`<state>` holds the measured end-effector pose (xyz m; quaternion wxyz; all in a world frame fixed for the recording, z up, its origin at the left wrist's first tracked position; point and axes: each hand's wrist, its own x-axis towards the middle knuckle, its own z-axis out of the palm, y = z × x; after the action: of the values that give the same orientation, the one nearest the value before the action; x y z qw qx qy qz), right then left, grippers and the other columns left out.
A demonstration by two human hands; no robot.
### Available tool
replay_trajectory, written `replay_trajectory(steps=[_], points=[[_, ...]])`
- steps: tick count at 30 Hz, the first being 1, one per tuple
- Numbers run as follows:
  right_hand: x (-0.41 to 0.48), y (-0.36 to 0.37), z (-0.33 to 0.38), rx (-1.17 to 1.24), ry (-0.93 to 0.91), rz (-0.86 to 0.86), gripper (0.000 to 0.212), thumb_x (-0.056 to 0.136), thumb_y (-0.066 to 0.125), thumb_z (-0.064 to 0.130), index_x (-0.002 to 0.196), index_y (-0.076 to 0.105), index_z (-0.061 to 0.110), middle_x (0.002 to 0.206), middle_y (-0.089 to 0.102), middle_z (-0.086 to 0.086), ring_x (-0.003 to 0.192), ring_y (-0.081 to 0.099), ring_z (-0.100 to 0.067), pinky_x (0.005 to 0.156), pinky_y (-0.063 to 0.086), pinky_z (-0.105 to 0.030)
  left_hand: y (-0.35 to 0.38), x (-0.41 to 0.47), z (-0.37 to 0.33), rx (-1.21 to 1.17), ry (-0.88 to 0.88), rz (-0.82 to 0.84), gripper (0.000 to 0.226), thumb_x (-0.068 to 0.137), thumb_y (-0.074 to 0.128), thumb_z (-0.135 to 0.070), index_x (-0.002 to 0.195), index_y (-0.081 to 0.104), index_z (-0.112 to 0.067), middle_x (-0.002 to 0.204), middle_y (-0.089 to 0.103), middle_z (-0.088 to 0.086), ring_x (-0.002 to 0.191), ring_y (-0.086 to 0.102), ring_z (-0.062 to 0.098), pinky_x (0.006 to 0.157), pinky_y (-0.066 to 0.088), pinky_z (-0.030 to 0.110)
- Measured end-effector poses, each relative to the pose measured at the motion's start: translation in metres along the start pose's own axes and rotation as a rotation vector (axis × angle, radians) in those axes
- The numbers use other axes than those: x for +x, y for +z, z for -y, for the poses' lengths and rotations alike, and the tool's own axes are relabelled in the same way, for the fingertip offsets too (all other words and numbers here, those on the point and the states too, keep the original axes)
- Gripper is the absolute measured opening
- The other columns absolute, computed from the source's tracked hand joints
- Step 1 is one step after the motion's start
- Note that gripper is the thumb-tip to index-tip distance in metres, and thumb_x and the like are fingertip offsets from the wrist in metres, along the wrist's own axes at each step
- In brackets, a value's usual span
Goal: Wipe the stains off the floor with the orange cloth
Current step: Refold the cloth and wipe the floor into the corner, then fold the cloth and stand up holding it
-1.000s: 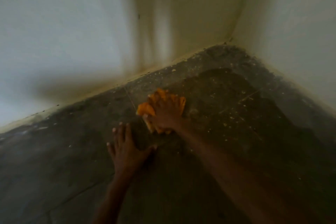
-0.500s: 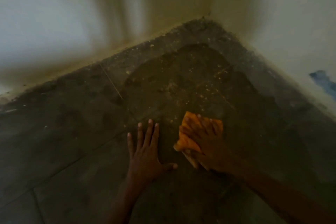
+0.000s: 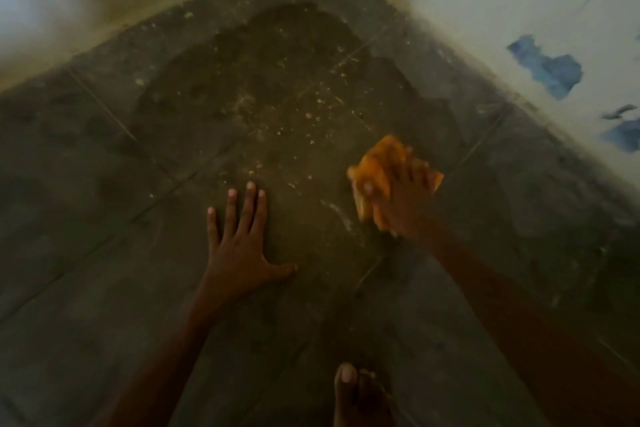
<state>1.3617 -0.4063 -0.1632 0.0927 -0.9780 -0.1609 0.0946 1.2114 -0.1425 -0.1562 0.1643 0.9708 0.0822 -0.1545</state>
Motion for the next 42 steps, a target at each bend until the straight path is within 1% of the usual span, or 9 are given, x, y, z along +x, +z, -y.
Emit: replay_trajectory(steps=[2,8,12,15,18,24,30,37,42], points=[[0.005,-0.006,0.013,0.000,0.201,0.021,0.081,0.087,0.014,0.072,0.158,0.017,0.032,0.168,0.011,-0.004,0.153,0.007,-0.038,0.121,0.005,-0.061,-0.003,0.000,-0.007,-0.001,-0.015,0.029,0.135,0.057,0.056,-0.083,0.152,-0.017,-0.022,0.159,-0.028,-0.002,0.144,-0.029,0.026,0.117,-0.013,0.054],[-0.045,-0.006,0.033,0.173,-0.177,0.157,0.091,0.084,-0.010,0.081,0.157,0.007,0.030,0.167,-0.002,0.003,0.155,0.000,-0.028,0.123,0.007,-0.053,-0.015,0.005,-0.061,-0.456,-0.115,-0.205,0.051,0.093,0.046,-0.055,0.133,0.053,-0.025,0.141,0.049,0.003,0.130,0.044,0.023,0.106,0.036,0.041],[-0.043,-0.021,0.018,0.367,0.219,-0.079,0.066,0.094,0.057,0.044,0.150,0.037,0.015,0.149,0.045,-0.017,0.137,0.042,-0.036,0.111,0.037,-0.051,-0.010,0.018,-0.105,-0.468,-0.218,-0.122,0.063,0.085,0.042,-0.072,0.119,0.060,-0.022,0.120,0.053,0.004,0.116,0.046,0.022,0.096,0.039,0.039],[-0.035,-0.029,0.012,0.451,0.381,0.069,0.049,0.085,0.074,0.037,0.127,0.061,0.016,0.123,0.067,-0.013,0.114,0.063,-0.032,0.096,0.050,-0.048,-0.009,0.026,-0.125,-0.469,-0.340,-0.174,0.049,0.086,0.054,-0.061,0.111,0.060,-0.019,0.115,0.053,0.004,0.117,0.045,0.025,0.098,0.033,0.040],[-0.032,-0.056,0.014,1.040,0.527,0.252,0.026,0.077,0.081,0.027,0.099,0.075,0.016,0.097,0.077,-0.009,0.093,0.073,-0.027,0.084,0.058,-0.039,-0.022,0.027,-0.130,-0.752,-0.395,-0.246,0.021,0.090,0.057,-0.048,0.090,0.056,-0.027,0.094,0.059,-0.006,0.102,0.056,0.018,0.099,0.033,0.041],[-0.049,-0.084,0.012,1.904,0.577,0.329,0.043,0.085,0.066,0.026,0.126,0.062,0.012,0.119,0.072,-0.011,0.108,0.069,-0.029,0.088,0.057,-0.045,-0.048,0.032,-0.114,-1.449,-0.356,0.049,0.045,0.082,0.069,-0.048,0.116,0.065,-0.019,0.106,0.074,0.001,0.100,0.071,0.018,0.091,0.055,0.046],[-0.063,-0.074,0.002,1.704,0.639,0.214,0.050,0.081,0.073,0.018,0.129,0.060,0.020,0.121,0.072,-0.009,0.111,0.069,-0.030,0.092,0.055,-0.054,-0.041,0.041,-0.114,-1.288,-0.241,0.426,0.055,0.062,0.086,-0.042,0.112,0.069,-0.026,0.103,0.076,0.000,0.100,0.070,0.024,0.092,0.054,0.047],[-0.111,-0.120,0.032,1.786,0.762,0.161,0.052,0.082,0.071,0.026,0.132,0.059,0.016,0.124,0.070,-0.009,0.111,0.069,-0.026,0.089,0.055,-0.046,-0.096,-0.015,-0.127,-1.514,-0.384,0.487,0.032,0.076,0.073,-0.016,0.108,0.071,-0.012,0.099,0.075,0.009,0.084,0.071,0.019,0.067,0.060,0.028],[-0.166,-0.220,0.102,1.785,0.690,0.137,0.049,0.088,0.067,0.016,0.136,0.057,0.011,0.130,0.067,-0.013,0.119,0.064,-0.031,0.094,0.054,-0.053,-0.201,-0.093,-0.123,-1.482,-0.418,0.383,0.041,0.079,0.070,-0.011,0.119,0.064,-0.005,0.105,0.072,0.013,0.096,0.065,0.025,0.087,0.053,0.039]])
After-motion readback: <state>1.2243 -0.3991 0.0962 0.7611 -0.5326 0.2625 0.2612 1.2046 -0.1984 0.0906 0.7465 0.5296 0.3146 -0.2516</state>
